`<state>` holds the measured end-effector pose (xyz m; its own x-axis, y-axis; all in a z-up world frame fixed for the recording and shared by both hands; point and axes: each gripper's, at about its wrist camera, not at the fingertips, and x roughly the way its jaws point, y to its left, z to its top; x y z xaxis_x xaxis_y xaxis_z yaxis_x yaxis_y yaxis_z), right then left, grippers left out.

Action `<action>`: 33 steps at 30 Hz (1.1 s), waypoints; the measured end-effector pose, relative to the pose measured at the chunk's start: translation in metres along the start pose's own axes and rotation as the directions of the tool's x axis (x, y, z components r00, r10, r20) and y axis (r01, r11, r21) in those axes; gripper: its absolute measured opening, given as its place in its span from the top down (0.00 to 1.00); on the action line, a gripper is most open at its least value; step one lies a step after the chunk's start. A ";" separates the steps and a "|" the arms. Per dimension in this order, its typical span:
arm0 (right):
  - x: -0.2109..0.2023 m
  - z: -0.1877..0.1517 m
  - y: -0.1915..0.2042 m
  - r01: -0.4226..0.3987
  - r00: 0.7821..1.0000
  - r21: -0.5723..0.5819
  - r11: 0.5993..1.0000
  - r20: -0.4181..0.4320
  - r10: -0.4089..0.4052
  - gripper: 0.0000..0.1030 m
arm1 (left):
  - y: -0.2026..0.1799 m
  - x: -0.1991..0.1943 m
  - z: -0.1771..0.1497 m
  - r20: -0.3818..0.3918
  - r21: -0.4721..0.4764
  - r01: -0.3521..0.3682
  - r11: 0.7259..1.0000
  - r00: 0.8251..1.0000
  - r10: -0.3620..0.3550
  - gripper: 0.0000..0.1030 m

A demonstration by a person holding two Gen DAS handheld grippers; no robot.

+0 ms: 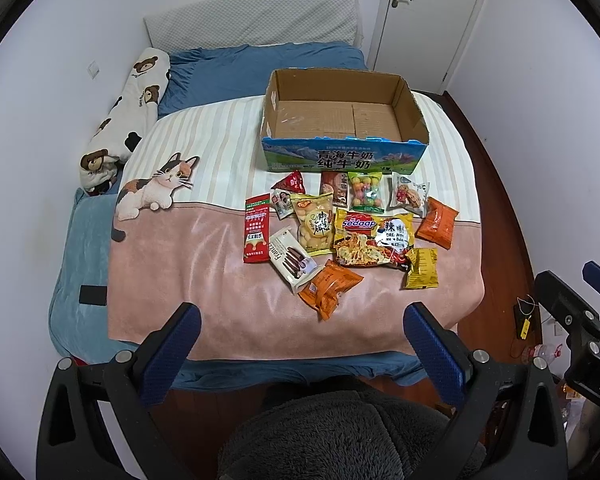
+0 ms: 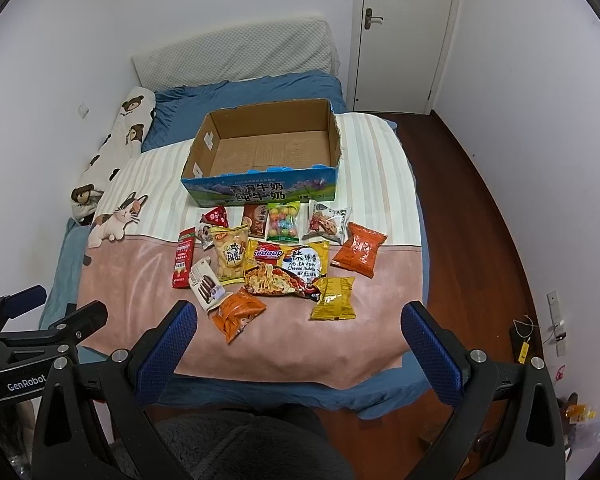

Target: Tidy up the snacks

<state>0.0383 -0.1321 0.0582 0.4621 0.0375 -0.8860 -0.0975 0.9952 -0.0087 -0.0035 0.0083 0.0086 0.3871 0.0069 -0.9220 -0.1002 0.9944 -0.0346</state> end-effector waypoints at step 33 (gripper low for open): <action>-0.016 -0.009 0.006 -0.006 1.000 -0.005 1.000 0.020 0.006 0.00 | 0.000 -0.007 -0.004 0.016 -0.006 -0.002 1.000 1.000 0.002 0.00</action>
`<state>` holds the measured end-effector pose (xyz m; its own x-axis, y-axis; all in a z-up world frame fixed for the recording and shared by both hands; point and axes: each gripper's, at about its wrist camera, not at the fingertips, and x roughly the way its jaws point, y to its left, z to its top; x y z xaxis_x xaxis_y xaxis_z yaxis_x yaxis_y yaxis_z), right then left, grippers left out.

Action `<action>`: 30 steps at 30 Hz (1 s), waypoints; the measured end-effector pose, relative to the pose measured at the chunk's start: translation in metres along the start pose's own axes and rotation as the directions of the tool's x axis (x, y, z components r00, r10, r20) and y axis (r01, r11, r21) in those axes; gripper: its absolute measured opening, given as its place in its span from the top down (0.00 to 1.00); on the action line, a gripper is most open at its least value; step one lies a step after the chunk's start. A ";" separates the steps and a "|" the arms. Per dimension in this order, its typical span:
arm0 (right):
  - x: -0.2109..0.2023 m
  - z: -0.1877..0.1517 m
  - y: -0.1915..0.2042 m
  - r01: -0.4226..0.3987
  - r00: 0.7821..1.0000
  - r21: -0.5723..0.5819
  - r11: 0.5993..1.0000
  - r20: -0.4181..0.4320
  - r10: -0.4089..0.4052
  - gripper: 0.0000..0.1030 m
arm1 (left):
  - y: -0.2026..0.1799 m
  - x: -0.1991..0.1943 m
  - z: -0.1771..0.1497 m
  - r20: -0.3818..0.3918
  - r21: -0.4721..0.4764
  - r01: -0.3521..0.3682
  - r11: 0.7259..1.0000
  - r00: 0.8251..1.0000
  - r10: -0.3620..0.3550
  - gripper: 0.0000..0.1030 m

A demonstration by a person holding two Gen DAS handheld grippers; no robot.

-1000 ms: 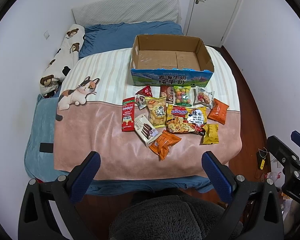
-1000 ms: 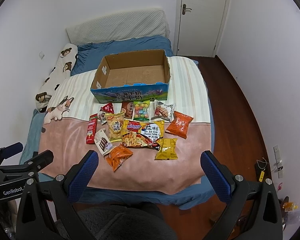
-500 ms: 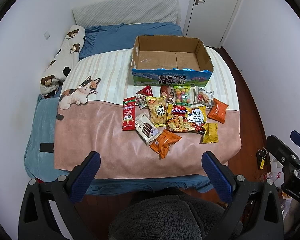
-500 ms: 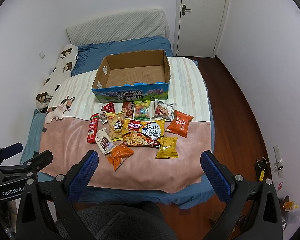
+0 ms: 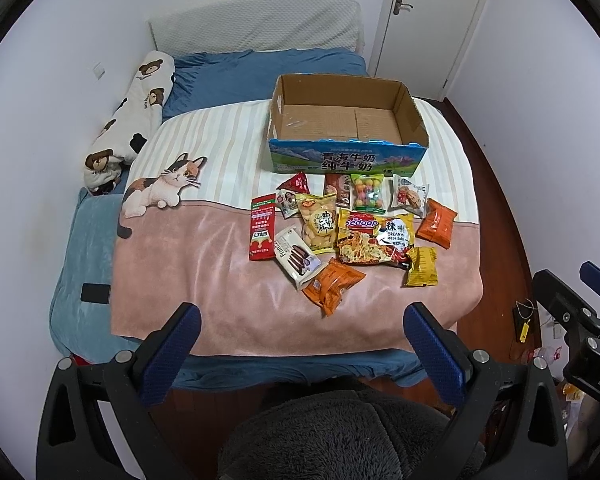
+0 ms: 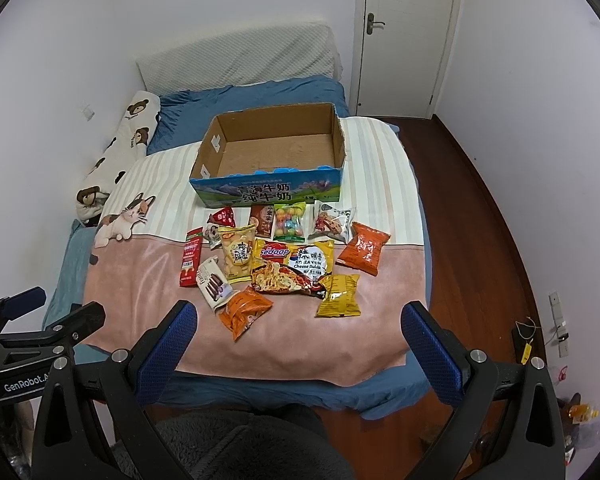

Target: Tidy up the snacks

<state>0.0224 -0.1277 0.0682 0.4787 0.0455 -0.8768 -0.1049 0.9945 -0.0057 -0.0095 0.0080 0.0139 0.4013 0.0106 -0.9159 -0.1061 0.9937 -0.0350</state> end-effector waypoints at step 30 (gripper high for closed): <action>0.156 0.017 -0.002 -0.033 0.989 0.056 0.998 -0.139 0.041 0.00 | 0.042 0.116 0.023 -0.098 -0.143 -0.060 0.988 0.994 0.046 0.00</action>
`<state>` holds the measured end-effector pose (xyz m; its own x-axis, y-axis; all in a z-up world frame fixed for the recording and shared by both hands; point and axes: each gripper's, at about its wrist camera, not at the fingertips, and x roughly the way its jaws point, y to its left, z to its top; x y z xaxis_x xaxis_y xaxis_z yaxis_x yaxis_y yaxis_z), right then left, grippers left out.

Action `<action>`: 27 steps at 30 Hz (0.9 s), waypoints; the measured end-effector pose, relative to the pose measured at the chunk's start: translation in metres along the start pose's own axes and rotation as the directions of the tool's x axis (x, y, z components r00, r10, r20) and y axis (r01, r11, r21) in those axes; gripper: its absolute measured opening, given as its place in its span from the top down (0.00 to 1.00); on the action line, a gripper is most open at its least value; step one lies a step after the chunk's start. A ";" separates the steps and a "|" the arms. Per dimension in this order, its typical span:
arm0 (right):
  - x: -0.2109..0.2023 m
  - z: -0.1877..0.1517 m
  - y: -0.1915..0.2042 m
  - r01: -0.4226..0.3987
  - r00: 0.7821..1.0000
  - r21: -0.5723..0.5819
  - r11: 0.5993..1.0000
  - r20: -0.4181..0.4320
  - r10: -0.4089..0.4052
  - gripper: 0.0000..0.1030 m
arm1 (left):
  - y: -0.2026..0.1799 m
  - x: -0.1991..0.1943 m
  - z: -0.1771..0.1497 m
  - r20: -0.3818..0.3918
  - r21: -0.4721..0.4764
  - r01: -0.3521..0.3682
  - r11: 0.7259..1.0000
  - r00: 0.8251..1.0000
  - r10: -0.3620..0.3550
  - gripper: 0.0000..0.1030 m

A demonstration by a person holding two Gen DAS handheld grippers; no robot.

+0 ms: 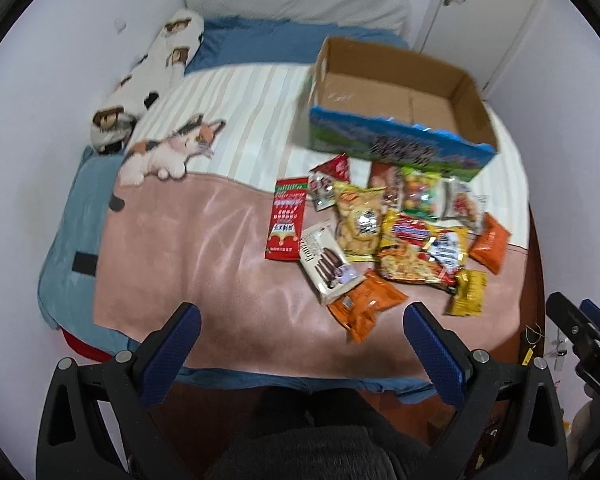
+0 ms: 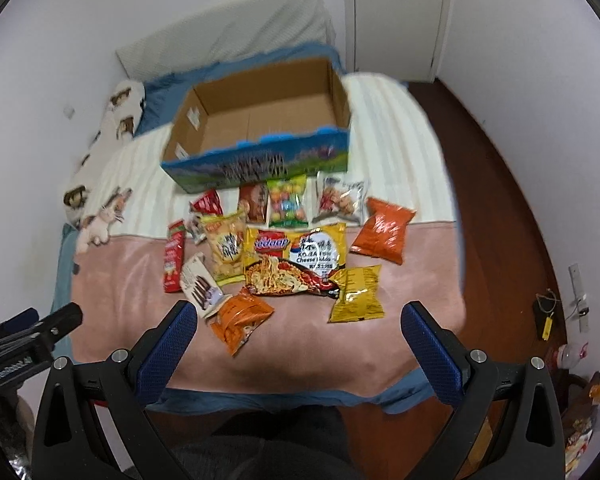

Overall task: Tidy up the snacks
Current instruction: 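Grasp the yellow egg-cake bag with left tool while right tool grasps Mi Sedaap noodles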

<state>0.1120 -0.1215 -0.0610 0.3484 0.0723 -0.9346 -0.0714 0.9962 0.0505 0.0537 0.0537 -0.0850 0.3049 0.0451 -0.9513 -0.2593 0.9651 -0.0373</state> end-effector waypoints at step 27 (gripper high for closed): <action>0.325 0.021 0.079 -0.148 0.896 -0.867 0.475 -0.321 -0.306 0.07 | 0.030 0.202 0.004 -0.298 -0.187 -0.199 0.962 0.945 0.137 0.00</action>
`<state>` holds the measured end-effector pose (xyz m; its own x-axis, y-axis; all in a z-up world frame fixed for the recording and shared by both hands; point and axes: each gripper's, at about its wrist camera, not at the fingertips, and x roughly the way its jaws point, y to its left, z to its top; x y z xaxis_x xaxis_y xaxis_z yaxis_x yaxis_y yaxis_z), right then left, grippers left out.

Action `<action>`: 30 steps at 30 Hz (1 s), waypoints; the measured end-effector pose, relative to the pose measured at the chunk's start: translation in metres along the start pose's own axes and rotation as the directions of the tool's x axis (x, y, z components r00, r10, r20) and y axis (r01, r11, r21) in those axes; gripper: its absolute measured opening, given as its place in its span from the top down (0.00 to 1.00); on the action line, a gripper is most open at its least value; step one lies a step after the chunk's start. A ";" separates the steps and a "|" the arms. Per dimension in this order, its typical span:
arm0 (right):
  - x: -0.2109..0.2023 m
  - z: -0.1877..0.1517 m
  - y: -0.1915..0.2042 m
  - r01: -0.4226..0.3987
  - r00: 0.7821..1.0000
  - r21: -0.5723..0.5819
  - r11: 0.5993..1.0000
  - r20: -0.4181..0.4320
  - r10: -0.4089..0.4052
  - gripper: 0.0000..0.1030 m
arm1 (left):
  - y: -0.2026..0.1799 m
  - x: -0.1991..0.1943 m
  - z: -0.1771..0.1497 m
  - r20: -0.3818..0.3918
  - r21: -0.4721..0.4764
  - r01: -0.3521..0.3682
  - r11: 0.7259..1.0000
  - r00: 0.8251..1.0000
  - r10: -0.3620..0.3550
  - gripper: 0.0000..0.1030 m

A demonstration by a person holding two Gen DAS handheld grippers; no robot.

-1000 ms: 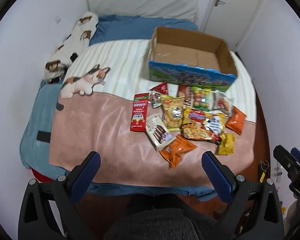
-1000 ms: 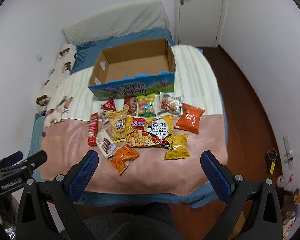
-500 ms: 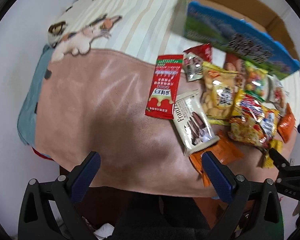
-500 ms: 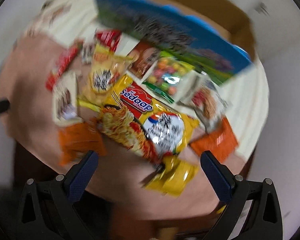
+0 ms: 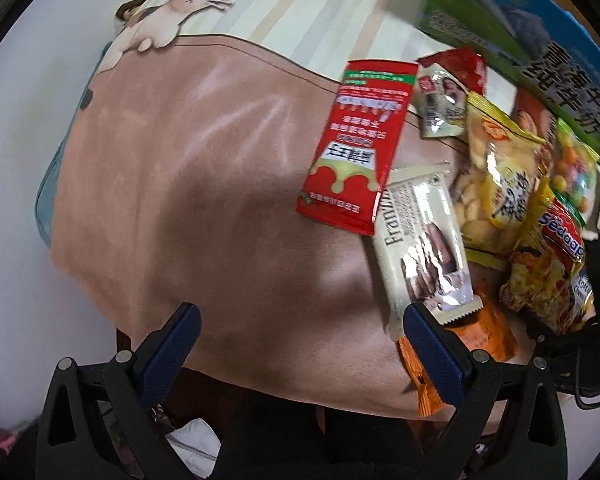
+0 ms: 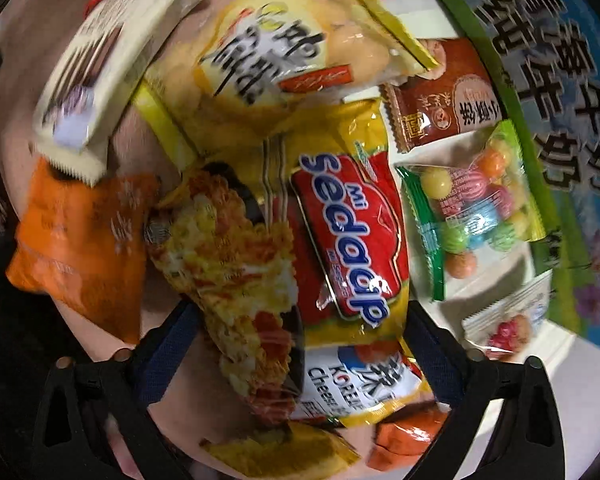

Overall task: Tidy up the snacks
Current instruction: 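Grasp the yellow egg-cake bag with left tool while right tool grasps Mi Sedaap noodles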

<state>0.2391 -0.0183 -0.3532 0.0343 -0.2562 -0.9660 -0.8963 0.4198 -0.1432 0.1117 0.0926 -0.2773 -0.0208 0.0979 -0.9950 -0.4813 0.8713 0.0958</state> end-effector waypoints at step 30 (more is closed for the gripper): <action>-0.040 -0.127 -0.099 -0.440 0.897 0.830 0.341 0.391 0.206 0.03 | -0.101 0.062 0.107 -0.073 0.246 0.268 0.932 0.963 -0.258 0.26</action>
<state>0.2706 -0.1604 -0.2734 0.0190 0.1971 -0.9802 0.0462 0.9792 0.1978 0.2532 0.0623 -0.3451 0.0402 -0.1655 -0.9854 -0.2387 0.9560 -0.1703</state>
